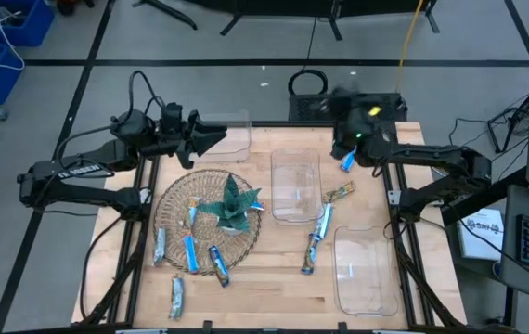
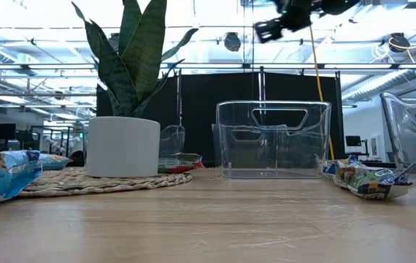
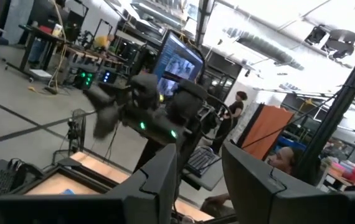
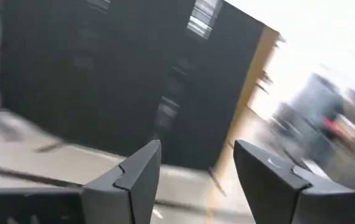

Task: Pick and place Granola Bars by type
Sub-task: Put the blue granola bar into the middle transparent bin

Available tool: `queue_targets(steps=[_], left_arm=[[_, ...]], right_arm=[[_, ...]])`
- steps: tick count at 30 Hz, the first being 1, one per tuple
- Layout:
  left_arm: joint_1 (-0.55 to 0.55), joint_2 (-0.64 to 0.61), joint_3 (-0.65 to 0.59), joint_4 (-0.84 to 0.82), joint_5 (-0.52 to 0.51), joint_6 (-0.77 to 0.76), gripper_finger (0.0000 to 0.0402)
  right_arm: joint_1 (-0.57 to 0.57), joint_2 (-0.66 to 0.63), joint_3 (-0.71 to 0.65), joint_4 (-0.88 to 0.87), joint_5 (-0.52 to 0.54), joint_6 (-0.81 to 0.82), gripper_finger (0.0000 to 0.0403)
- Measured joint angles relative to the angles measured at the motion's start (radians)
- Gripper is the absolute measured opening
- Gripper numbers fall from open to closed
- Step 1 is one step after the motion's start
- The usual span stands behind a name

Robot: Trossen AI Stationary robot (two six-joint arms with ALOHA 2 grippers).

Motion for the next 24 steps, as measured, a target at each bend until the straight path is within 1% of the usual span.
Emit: queue_targets(steps=[2,4,6,7,8,9,10,11,12,13,14,15,16,17,19,20,22,24], left_arm=[[0.0,0.0,0.0,0.001,0.0,-0.002,0.0134],[0.0,0.0,0.0,0.0,0.0,-0.008,0.0134],[0.0,0.0,0.0,0.0,0.001,-0.009,0.0134],[0.001,0.0,0.0,0.0,0.006,-0.01,0.0134],[0.001,0.0,0.0,0.0,0.01,-0.014,0.0134],[0.001,0.0,0.0,0.0,0.013,-0.018,0.0134],[0.0,0.0,0.0,0.0,0.014,-0.029,0.0134],[-0.001,0.0,0.0,0.0,0.015,-0.039,0.0134],[-0.001,0.0,0.0,0.0,0.015,-0.043,0.0134],[0.0,0.0,0.0,0.0,0.015,-0.046,0.0134],[0.0,0.0,0.0,0.0,0.015,-0.045,0.0134],[0.0,0.0,0.0,0.0,0.015,-0.045,0.0134],[0.0,0.0,0.0,0.0,0.014,-0.045,0.0134],[0.0,0.0,0.0,0.0,0.011,-0.045,0.0134],[0.0,0.0,0.0,0.0,0.008,-0.042,0.0134],[0.0,0.0,0.0,0.0,0.008,-0.041,0.0134],[0.0,0.0,0.0,0.0,0.007,-0.042,0.0134],[0.0,0.0,0.0,0.0,0.007,-0.042,0.0134]], right_arm=[[0.03,-0.001,0.001,-0.055,-0.202,0.044,0.0186],[0.054,-0.002,0.016,-0.096,-0.445,0.13,0.0182],[0.058,-0.002,0.035,-0.143,-0.665,0.268,0.0178],[0.056,-0.003,0.046,-0.189,-0.754,0.351,0.0176],[0.048,-0.003,0.06,-0.259,-0.822,0.424,0.0175],[0.039,-0.004,0.074,-0.347,-0.84,0.479,0.0174],[0.027,-0.003,0.09,-0.46,-0.798,0.533,0.0174],[0.016,-0.001,0.106,-0.563,-0.698,0.586,0.0175],[0.003,0.001,0.12,-0.653,-0.574,0.641,0.0176],[-0.013,0.002,0.134,-0.724,-0.446,0.705,0.0178],[-0.032,0.0,0.148,-0.776,-0.348,0.772,0.0181],[-0.05,-0.006,0.162,-0.823,-0.27,0.838,0.0184],[-0.071,-0.02,0.173,-0.884,-0.22,0.907,0.0187],[-0.095,-0.033,0.181,-0.956,-0.201,0.972,0.019],[-0.146,-0.036,0.203,-1.097,-0.227,1.133,0.0194],[-0.181,-0.034,0.207,-1.191,-0.272,1.238,0.0195],[-0.262,-0.027,0.208,-1.378,-0.417,1.418,0.0196],[-0.339,-0.017,0.196,-1.478,-0.546,1.538,0.0196]])
